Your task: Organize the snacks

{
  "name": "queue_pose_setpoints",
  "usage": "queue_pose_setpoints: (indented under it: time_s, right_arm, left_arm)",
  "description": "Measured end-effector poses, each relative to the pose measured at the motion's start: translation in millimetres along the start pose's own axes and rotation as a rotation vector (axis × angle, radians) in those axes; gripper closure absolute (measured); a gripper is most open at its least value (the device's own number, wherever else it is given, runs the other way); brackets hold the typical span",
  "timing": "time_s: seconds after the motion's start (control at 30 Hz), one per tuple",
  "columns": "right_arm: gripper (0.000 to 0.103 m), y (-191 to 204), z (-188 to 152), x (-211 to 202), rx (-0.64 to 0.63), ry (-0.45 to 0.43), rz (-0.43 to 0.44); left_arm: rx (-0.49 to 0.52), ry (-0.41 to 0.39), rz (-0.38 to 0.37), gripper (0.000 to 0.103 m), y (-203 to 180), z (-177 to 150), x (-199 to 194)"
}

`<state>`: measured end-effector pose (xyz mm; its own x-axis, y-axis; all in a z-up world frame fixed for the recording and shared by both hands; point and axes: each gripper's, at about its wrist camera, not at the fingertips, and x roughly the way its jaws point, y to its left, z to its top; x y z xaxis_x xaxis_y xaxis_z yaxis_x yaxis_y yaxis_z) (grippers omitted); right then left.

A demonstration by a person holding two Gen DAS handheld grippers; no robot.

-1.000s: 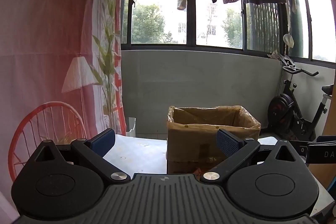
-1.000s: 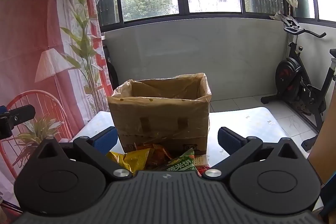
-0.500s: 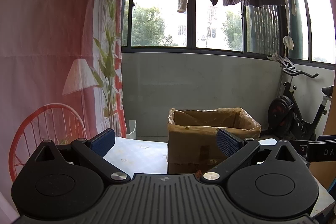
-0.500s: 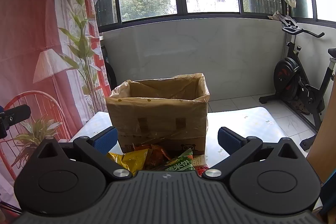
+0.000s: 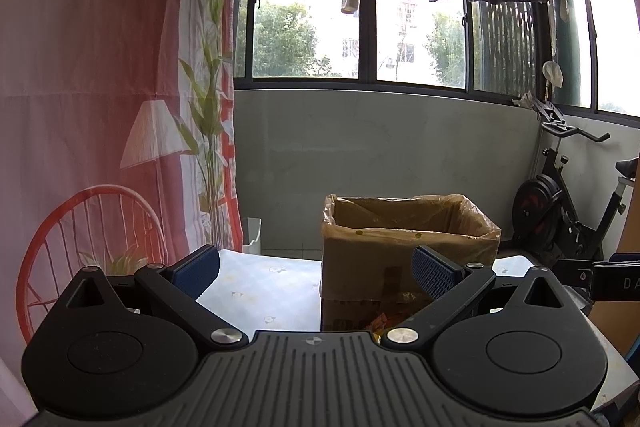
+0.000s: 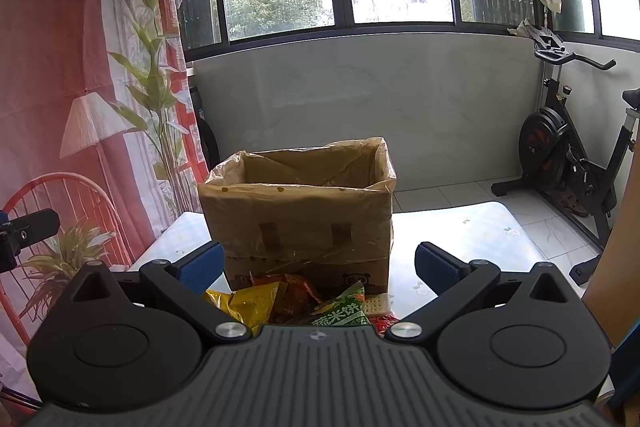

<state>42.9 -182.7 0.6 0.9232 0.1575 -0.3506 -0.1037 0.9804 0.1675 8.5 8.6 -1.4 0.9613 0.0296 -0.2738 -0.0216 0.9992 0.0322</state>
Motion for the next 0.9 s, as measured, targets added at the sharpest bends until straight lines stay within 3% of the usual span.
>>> queue_pose_setpoints:
  time_s: [0.9]
  right_arm:
    - [0.000, 0.9, -4.4, 4.8, -0.006, 0.001, -0.009]
  left_arm:
    - [0.007, 0.031, -0.012, 0.000, 1.8, -6.8, 9.3]
